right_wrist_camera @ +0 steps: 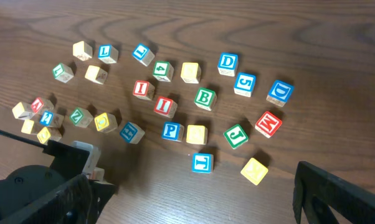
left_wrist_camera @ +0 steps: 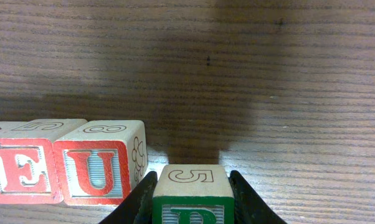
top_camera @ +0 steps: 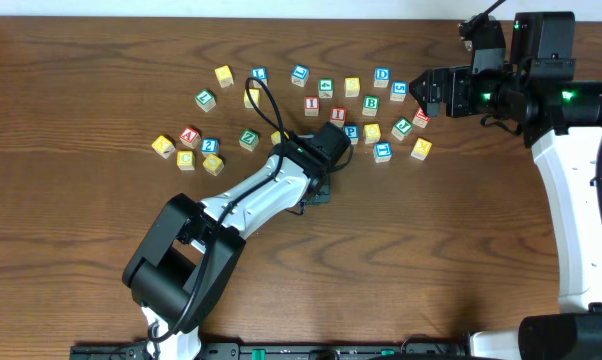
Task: Spell out NEURIPS
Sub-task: 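Lower the green R block beside the red U block and open the left gripper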
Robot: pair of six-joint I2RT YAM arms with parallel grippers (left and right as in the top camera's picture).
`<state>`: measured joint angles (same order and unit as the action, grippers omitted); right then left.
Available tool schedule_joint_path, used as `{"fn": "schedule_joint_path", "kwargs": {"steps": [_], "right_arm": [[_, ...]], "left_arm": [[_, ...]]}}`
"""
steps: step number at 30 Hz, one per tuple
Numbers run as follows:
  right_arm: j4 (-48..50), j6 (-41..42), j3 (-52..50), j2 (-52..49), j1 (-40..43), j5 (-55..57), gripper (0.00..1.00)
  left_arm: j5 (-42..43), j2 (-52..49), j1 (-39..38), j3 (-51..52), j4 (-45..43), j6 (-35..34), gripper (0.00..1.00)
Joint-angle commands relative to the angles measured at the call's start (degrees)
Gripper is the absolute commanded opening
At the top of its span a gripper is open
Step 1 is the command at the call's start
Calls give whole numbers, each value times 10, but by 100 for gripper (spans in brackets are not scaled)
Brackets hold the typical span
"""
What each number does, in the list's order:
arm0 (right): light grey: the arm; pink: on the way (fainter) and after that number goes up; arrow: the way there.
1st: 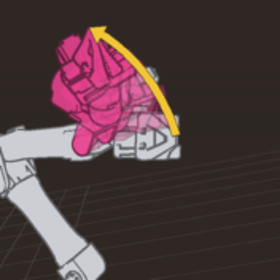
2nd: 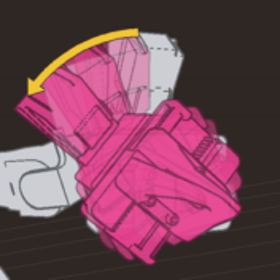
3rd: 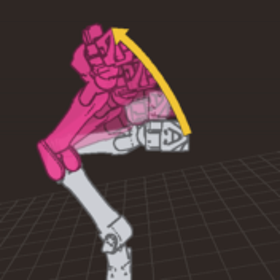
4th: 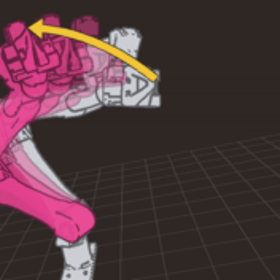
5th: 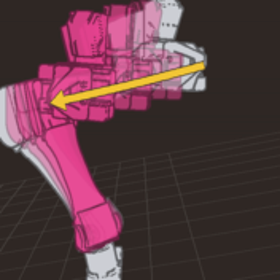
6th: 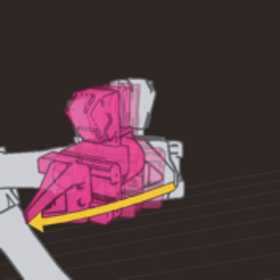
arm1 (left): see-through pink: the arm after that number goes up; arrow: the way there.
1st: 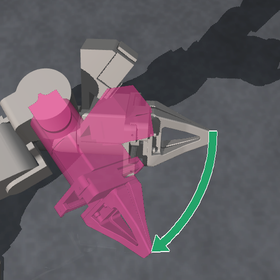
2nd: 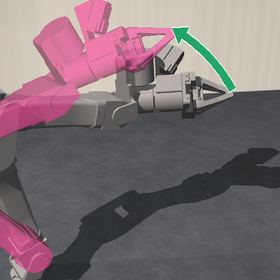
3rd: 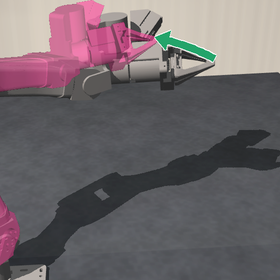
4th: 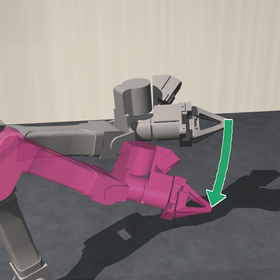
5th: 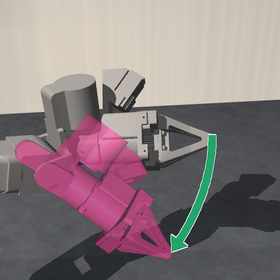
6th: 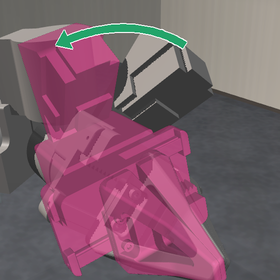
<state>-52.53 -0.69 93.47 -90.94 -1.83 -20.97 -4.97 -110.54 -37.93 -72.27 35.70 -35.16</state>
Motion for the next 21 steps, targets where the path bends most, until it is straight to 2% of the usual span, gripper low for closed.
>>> {"fn": "schedule_joint_path", "kwargs": {"steps": [1,9,11,21], "right_arm": [[0,-7,-2,-2,2,-4,99],[0,-7,-2,-2,2,-4,99],[0,-7,-2,-2,2,-4,99],[0,-7,-2,-2,2,-4,99]], "left_arm": [[-17,-10,2,7,-1,-12,22],[-22,-22,2,10,-24,-11,24],[-22,-26,2,10,-29,-10,27],[-31,-29,2,10,-39,-5,27]]}}
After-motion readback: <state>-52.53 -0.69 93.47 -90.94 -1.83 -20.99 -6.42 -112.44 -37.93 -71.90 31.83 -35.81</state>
